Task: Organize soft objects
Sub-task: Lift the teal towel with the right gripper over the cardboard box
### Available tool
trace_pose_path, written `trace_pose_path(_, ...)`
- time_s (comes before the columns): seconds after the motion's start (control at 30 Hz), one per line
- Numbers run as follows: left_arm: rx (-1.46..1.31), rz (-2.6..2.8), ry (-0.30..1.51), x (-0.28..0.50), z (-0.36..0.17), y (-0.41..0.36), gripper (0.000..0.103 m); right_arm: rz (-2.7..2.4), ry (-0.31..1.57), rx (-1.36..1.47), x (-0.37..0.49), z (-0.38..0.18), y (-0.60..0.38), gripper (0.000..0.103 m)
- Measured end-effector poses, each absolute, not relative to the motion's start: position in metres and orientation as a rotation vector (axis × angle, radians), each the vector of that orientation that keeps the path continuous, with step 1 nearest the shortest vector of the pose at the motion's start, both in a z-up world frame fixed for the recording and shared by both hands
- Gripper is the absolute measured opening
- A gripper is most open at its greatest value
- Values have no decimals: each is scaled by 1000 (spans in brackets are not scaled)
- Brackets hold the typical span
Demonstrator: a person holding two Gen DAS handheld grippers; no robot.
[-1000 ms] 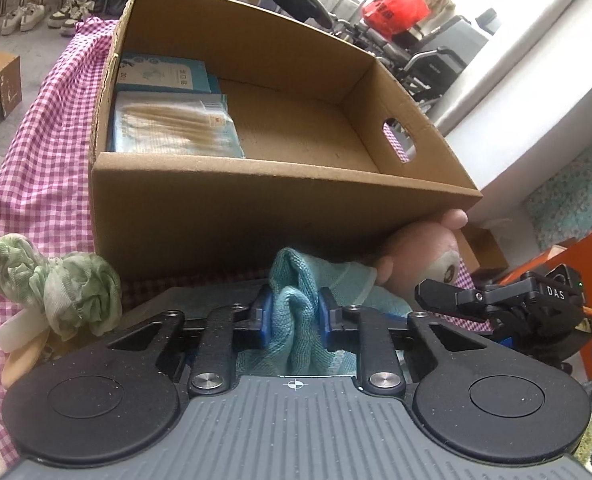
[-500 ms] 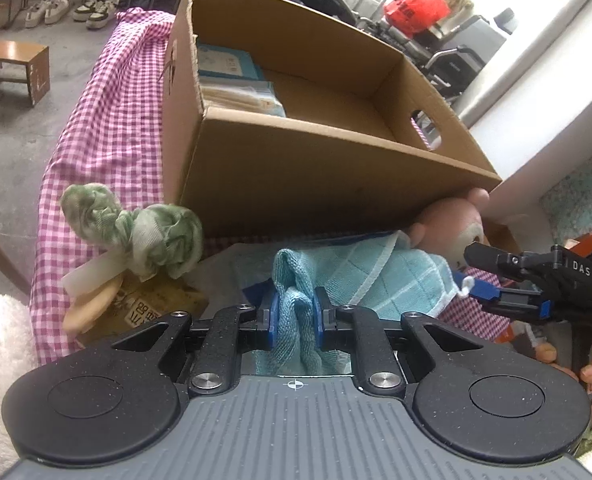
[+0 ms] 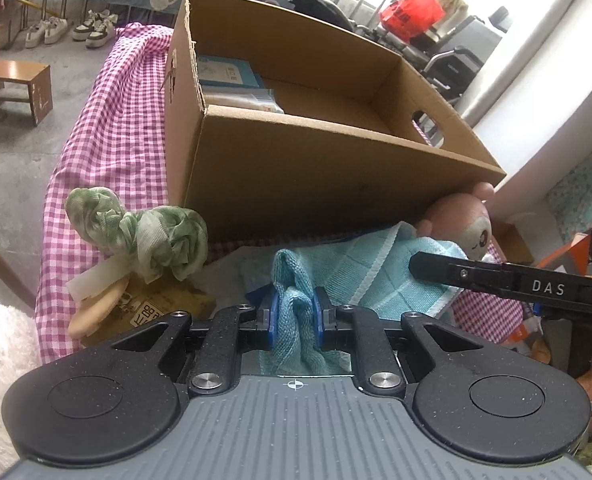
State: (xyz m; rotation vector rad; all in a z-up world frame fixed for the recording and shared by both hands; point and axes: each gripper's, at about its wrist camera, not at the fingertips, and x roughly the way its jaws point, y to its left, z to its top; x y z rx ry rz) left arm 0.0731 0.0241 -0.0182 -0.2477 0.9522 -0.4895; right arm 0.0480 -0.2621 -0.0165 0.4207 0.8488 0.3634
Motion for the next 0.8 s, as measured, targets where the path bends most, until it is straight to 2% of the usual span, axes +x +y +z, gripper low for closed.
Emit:
trace_pose_path(0.43, -161, -510, 867, 57, -7, 14, 16, 265, 790, 162, 8, -5, -230, 42)
trace_pose_path(0.47, -159, -515, 861, 55, -5, 14, 16, 274, 792, 171, 8, -7, -228, 40)
trace_pose_path(0.5, -156, -518, 856, 55, -5, 13, 16, 278, 794, 175, 8, -8, -227, 28)
trace_pose_path(0.53, -153, -520, 851, 54, -4, 12, 16, 280, 794, 171, 8, -9, -225, 23)
trace_pose_path(0.57, -153, -522, 847, 53, -3, 12, 16, 283, 784, 166, 6, -8, -224, 22)
trace_pose_path(0.63, -154, -530, 829, 51, 0, 12, 16, 286, 762, 155, 2, -6, -222, 13)
trace_pose_path(0.7, -159, -535, 814, 49, 4, 12, 16, 286, 740, 162, 0, -2, -225, 9)
trace_pose_path(0.8, -168, -546, 789, 47, 12, 12, 16, 283, 695, 163, -5, 8, -228, 8)
